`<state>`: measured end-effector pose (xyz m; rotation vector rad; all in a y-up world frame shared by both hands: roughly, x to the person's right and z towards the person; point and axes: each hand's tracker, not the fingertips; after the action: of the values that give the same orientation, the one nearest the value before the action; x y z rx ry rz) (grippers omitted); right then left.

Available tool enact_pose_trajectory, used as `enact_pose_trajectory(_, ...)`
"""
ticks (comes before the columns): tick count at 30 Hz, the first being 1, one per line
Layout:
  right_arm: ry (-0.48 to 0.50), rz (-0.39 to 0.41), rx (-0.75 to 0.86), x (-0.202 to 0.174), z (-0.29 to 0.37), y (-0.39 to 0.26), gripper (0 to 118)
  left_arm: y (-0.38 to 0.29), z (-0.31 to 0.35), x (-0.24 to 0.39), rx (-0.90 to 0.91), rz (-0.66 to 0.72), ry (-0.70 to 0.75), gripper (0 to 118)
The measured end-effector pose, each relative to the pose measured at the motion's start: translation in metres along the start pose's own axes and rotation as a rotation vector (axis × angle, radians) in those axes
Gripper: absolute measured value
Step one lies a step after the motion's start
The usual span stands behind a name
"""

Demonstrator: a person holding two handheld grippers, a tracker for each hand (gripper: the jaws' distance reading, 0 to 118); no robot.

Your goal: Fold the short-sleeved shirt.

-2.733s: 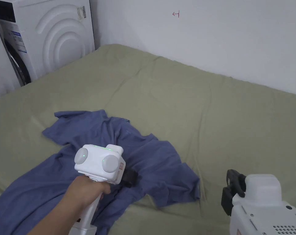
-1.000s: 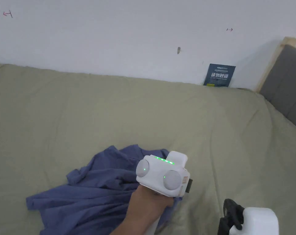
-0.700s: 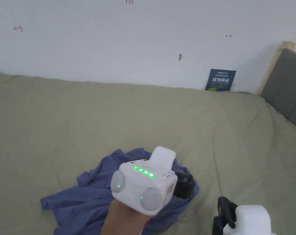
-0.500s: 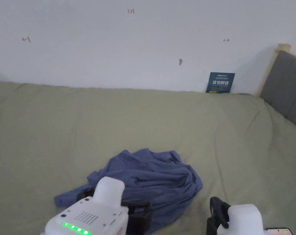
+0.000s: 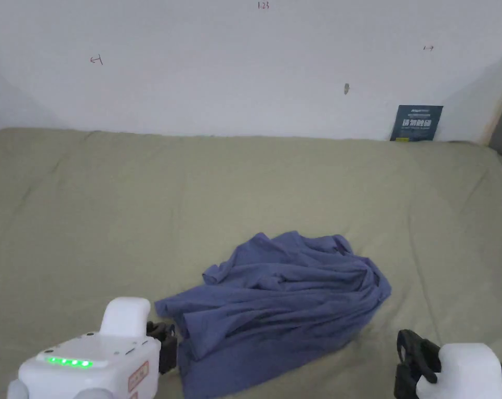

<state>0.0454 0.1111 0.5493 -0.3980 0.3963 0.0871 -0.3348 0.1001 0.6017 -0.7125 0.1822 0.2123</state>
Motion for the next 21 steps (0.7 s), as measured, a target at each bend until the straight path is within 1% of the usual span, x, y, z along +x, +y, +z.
enact_pose_trajectory(1, 0.002, 0.002, -0.004, 0.001, -0.001, -0.001, 1, 0.013, -0.017, -0.007, -0.022, -0.01, 0.013, 10)
enact_pose_trajectory(2, 0.003, 0.002, -0.009, 0.002, -0.003, -0.002, 1, 0.027, -0.036, -0.016, -0.083, -0.006, -0.004, 10)
enact_pose_trajectory(3, 0.002, 0.0, -0.013, 0.003, -0.005, -0.004, 1, 0.038, -0.054, -0.023, -0.145, -0.003, 0.024, 10)
enact_pose_trajectory(5, 0.006, -0.005, -0.024, 0.006, -0.009, -0.007, 1, 0.059, -0.091, -0.039, -0.206, 0.014, 0.044, 10)
enact_pose_trajectory(6, 0.004, -0.007, -0.028, 0.007, -0.012, -0.008, 1, 0.067, -0.105, -0.045, -0.22, 0.025, 0.076, 11)
enact_pose_trajectory(7, 0.001, -0.009, -0.034, 0.007, -0.016, -0.009, 1, 0.076, -0.122, -0.054, -0.262, 0.054, 0.077, 23)
enact_pose_trajectory(8, -0.001, -0.011, -0.041, 0.009, -0.019, -0.011, 1, 0.083, -0.14, -0.065, -0.335, 0.121, 0.067, 61)
enact_pose_trajectory(9, -0.003, -0.012, -0.047, 0.01, -0.022, -0.013, 1, 0.088, -0.156, -0.074, -0.384, 0.196, 0.081, 114)
enact_pose_trajectory(10, -0.007, -0.013, -0.052, 0.012, -0.025, -0.014, 1, 0.091, -0.172, -0.083, -0.426, 0.286, 0.082, 118)
enact_pose_trajectory(11, -0.01, -0.014, -0.058, 0.013, -0.028, -0.015, 1, 0.094, -0.175, -0.09, -0.414, 0.373, 0.053, 116)
enact_pose_trajectory(12, -0.013, -0.016, -0.064, 0.014, -0.031, -0.016, 1, 0.096, -0.18, -0.096, -0.394, 0.433, 0.043, 116)
enact_pose_trajectory(13, -0.015, -0.02, -0.069, 0.016, -0.033, -0.017, 1, 0.094, -0.164, -0.084, -0.398, 0.482, 0.026, 116)
enact_pose_trajectory(14, -0.018, -0.022, -0.073, 0.016, -0.035, -0.017, 1, 0.094, -0.164, -0.083, -0.42, 0.521, 0.03, 116)
enact_pose_trajectory(16, -0.025, -0.025, -0.08, 0.018, -0.038, -0.019, 1, 0.093, -0.163, -0.079, -0.481, 0.523, 0.02, 116)
enact_pose_trajectory(17, -0.025, -0.028, -0.084, 0.019, -0.039, -0.02, 1, 0.089, -0.187, -0.082, -0.474, 0.501, 0.028, 116)
enact_pose_trajectory(19, -0.026, -0.032, -0.088, 0.02, -0.041, -0.022, 1, 0.087, -0.188, -0.076, -0.493, 0.447, 0.064, 116)
enact_pose_trajectory(21, -0.025, -0.034, -0.092, 0.021, -0.041, -0.024, 1, 0.087, -0.199, -0.079, -0.512, 0.437, 0.081, 116)
